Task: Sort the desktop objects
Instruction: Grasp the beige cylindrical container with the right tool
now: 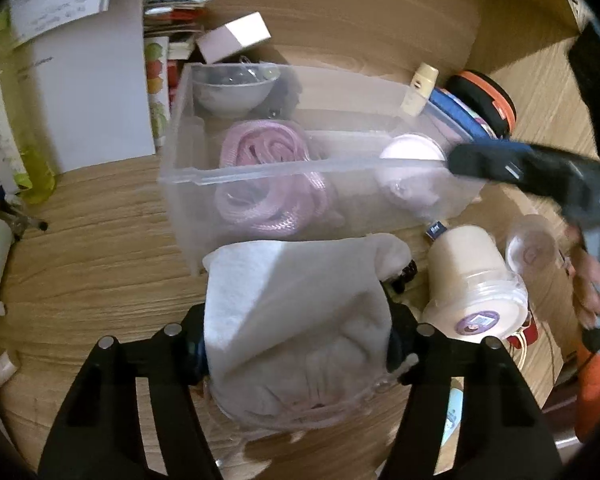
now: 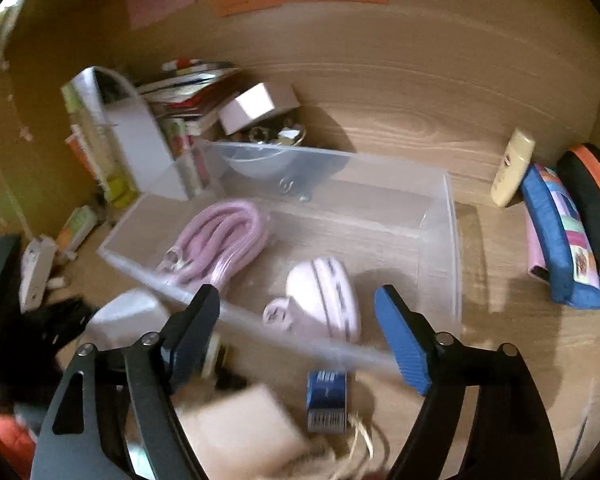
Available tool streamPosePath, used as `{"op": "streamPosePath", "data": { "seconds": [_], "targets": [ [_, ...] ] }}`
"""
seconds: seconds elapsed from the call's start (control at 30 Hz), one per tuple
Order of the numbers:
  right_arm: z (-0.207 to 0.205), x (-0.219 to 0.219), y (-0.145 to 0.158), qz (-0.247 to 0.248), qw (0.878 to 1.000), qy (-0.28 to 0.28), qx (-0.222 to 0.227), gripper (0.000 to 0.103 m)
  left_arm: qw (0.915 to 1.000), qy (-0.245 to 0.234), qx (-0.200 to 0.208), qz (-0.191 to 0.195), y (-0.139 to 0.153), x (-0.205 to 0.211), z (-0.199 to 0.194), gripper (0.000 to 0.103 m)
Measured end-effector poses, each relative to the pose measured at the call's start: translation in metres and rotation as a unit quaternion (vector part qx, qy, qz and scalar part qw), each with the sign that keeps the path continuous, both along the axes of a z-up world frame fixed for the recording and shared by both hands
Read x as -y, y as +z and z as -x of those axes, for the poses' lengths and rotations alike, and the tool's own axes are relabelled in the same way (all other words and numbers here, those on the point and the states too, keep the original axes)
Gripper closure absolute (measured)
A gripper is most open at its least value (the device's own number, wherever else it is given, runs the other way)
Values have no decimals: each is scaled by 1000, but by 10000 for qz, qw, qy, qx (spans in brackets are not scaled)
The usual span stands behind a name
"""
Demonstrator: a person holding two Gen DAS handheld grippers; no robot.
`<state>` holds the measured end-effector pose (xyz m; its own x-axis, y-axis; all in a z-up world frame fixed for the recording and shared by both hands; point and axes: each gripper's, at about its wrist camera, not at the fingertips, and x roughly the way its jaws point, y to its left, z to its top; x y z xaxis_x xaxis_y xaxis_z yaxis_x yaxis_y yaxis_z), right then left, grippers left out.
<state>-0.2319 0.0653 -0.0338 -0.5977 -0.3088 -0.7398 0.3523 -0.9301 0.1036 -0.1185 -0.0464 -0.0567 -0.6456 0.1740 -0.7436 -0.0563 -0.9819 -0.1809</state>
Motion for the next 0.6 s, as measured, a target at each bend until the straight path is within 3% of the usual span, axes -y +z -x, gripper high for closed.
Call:
{"op": "streamPosePath", "data": {
  "seconds": [0.27, 0.4, 0.6],
  "targets": [
    [-52, -4, 2, -103, 9991, 406, -48, 24, 9988, 371, -241, -202, 8, 14, -17, 40],
    [-63, 2, -6, -113, 9980, 616, -21, 24, 9968, 624, -455, -193, 14, 17, -27, 40],
    [-70, 10, -26, -197, 9965, 799, 114, 23, 9953, 827, -412, -302, 16, 26, -36, 40]
  ]
}}
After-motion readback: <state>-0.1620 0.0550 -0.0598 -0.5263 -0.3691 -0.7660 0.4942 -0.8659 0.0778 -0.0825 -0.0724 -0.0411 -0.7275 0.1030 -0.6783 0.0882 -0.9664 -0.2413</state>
